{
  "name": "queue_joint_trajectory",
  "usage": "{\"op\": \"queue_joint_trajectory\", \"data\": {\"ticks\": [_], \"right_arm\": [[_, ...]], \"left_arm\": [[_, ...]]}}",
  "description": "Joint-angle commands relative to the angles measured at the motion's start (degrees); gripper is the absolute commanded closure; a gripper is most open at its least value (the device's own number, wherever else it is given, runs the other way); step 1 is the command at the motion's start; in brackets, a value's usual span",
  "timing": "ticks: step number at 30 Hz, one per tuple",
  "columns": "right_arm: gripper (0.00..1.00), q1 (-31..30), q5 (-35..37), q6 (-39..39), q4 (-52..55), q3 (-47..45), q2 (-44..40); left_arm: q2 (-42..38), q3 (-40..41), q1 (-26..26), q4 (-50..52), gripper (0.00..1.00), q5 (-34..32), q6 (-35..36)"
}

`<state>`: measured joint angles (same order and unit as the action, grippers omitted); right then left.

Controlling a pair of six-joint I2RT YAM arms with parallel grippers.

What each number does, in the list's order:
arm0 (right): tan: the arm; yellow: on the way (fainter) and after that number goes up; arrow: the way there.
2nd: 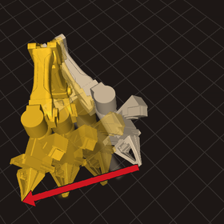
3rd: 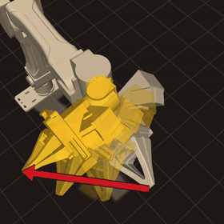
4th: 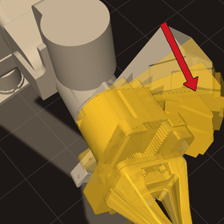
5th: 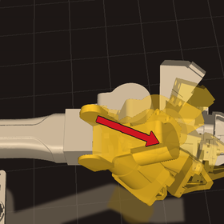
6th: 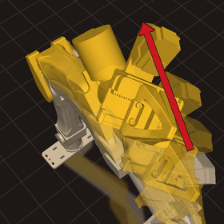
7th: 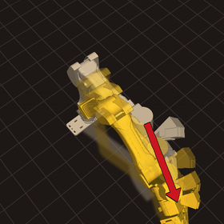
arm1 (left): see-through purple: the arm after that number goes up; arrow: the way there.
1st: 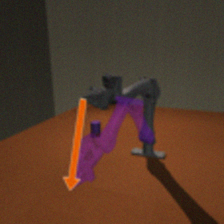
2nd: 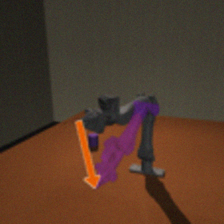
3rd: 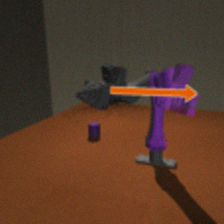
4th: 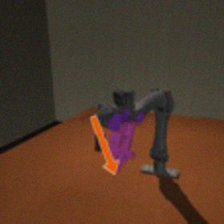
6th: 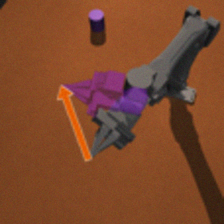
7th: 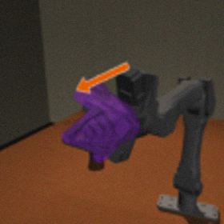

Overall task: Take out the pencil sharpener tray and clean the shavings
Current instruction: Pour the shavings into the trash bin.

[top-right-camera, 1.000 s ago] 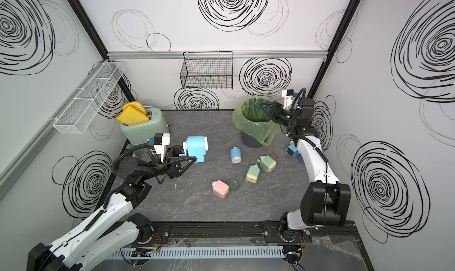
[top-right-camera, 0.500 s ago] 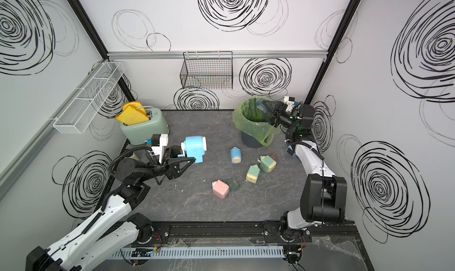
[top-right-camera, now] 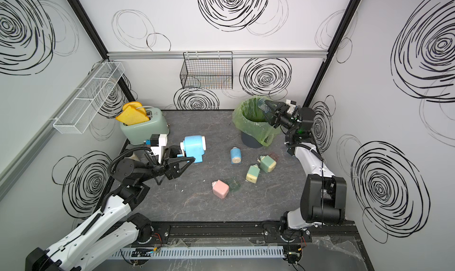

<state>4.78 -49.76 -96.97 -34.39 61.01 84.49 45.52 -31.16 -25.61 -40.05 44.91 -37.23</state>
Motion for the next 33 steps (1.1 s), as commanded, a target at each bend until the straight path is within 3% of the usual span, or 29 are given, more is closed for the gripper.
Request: {"op": "queue_joint_trajectory", "data": {"ticks": [1,2,4,7,9,12,14,17,19,22,24,25,27,29,30,32,33], "right_arm": [[0.62,-0.42,2.51,-9.13,-5.16,0.88,0.07],[0.62,-1.01,3.07,-8.63,-6.17,1.04,0.25],[0.62,-0.86,2.14,-4.35,1.97,3.04,1.13],[0.62,-2.68,3.62,-8.31,-6.00,0.65,1.41],[0.63,-2.29,1.93,-3.05,2.61,4.03,3.34],[0.62,-3.86,2.64,-7.98,-6.84,2.08,3.84],[0.63,-3.28,1.04,-3.15,1.71,5.05,5.23],[0.62,-4.06,1.81,-8.32,-8.09,2.55,4.95],[0.64,-2.75,-0.06,-2.76,2.97,5.68,5.69],[0.62,-3.28,2.21,-6.57,-5.51,2.98,4.30],[0.63,-1.97,-0.12,-1.99,3.59,5.88,5.30],[0.64,-1.98,-1.64,-3.72,3.58,5.61,5.68],[0.61,-3.33,1.58,-6.97,-7.15,3.39,4.99],[0.62,-2.68,-0.54,-1.39,3.09,6.93,6.41],[0.64,-2.49,-3.03,-2.56,5.38,7.11,7.24],[0.61,-4.04,-0.03,-9.12,-9.25,3.47,6.42],[0.60,-3.91,0.58,-5.90,-8.22,4.91,6.66]], "left_arm": [[-0.96,0.09,-0.24,-3.11,0.79,-0.27,0.75],[-0.99,0.13,-0.27,-3.02,0.79,-0.34,0.76],[-0.87,0.21,-0.29,-3.43,0.79,-0.51,0.63],[-1.08,0.04,-0.15,-3.07,0.79,-0.34,0.82],[-1.02,0.22,-0.15,-3.43,0.79,-0.58,0.65],[-1.22,-0.04,-0.06,-2.83,0.79,-0.34,0.96],[-1.06,0.20,-0.06,-3.30,0.80,-0.67,0.79],[-1.04,-0.20,-0.19,-2.87,0.80,-0.31,0.99],[-0.80,0.17,-0.20,-3.47,0.80,-0.60,0.73],[-0.82,-0.24,-0.15,-2.68,0.80,-0.26,1.17],[-0.59,0.16,-0.15,-3.78,0.80,-0.60,0.64],[-0.32,0.05,-0.15,-4.08,0.80,-0.53,0.41],[-0.50,-0.33,-0.17,-2.99,0.80,-0.32,1.05],[-0.37,-0.01,-0.19,-3.76,0.80,-0.61,0.71],[-0.09,0.04,-0.15,-4.22,0.80,-0.53,0.37],[-0.38,-0.39,-0.06,-3.01,0.80,-0.21,1.02],[-0.60,-0.27,-0.06,-2.66,0.80,-0.45,1.27]]}}
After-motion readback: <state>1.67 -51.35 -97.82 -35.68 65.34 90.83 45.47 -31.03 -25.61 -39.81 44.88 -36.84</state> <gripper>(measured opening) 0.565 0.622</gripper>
